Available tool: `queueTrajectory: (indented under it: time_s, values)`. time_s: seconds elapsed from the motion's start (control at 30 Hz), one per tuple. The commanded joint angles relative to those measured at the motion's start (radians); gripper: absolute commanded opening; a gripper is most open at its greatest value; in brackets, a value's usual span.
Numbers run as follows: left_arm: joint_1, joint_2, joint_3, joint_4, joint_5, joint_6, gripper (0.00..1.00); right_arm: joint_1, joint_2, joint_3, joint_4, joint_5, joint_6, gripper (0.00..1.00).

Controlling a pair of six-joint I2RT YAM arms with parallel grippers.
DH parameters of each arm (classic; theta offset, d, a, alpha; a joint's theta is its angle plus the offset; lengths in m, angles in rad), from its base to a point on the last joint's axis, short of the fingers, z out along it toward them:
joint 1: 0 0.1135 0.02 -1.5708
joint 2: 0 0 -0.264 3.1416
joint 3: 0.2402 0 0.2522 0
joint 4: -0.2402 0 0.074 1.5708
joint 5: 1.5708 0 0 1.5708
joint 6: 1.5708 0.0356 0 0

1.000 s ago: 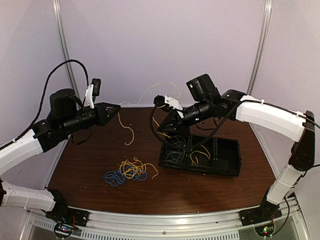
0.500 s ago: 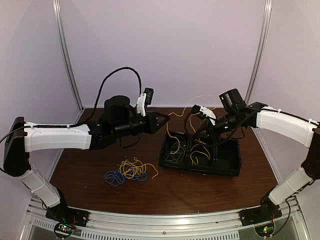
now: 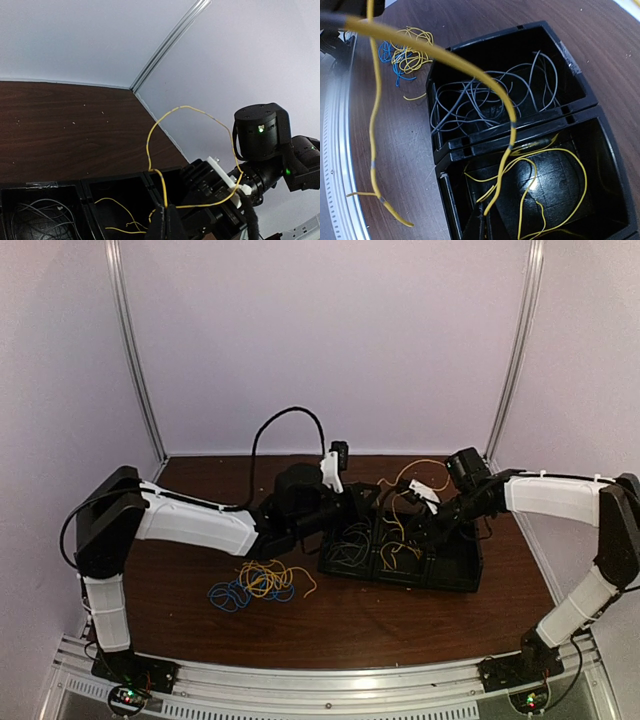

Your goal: Untangle the cables

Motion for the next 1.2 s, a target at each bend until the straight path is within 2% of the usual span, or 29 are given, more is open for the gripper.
queueTrajectory:
  time_s: [0.0,0.13,0.2,0.33,0.57,0.77,0.93,1.1,1.17]
  values:
    - [-0.003,-0.008,0.004,0.127,-0.11,-0.02,0.0,-0.003,0.083,0.013,0.045,-0.032,0.024,0.02]
    - [-0.003,-0.06,-0.059,0.146,-0.182,-0.003,0.0,-0.003,0.136,0.037,0.032,-0.014,0.037,0.06]
    - [-0.003,-0.09,-0.092,0.157,-0.214,0.006,0.0,-0.003,0.131,0.036,0.019,-0.014,0.035,0.14]
    - [-0.003,-0.131,-0.109,0.121,-0.242,0.05,0.0,-0.003,0.069,0.011,-0.01,0.0,0.02,0.35]
    - [0.0,-0.159,-0.098,0.038,-0.248,0.079,0.0,-0.003,-0.105,-0.011,-0.106,0.051,-0.014,0.55]
    - [0.013,-0.13,-0.061,-0.017,-0.197,0.083,0.0,-0.005,-0.141,-0.006,-0.204,0.109,-0.06,0.6]
    - [0.013,-0.112,-0.056,0.011,-0.164,0.069,0.0,-0.022,-0.113,-0.021,-0.172,0.166,-0.031,0.6]
    - [0.026,-0.11,-0.03,-0.035,-0.205,0.079,0.0,-0.034,-0.138,-0.038,-0.22,-0.026,-0.107,0.65]
    - [0.05,-0.109,-0.017,-0.062,-0.203,0.078,0.0,-0.033,-0.177,-0.058,-0.257,-0.02,-0.164,0.66]
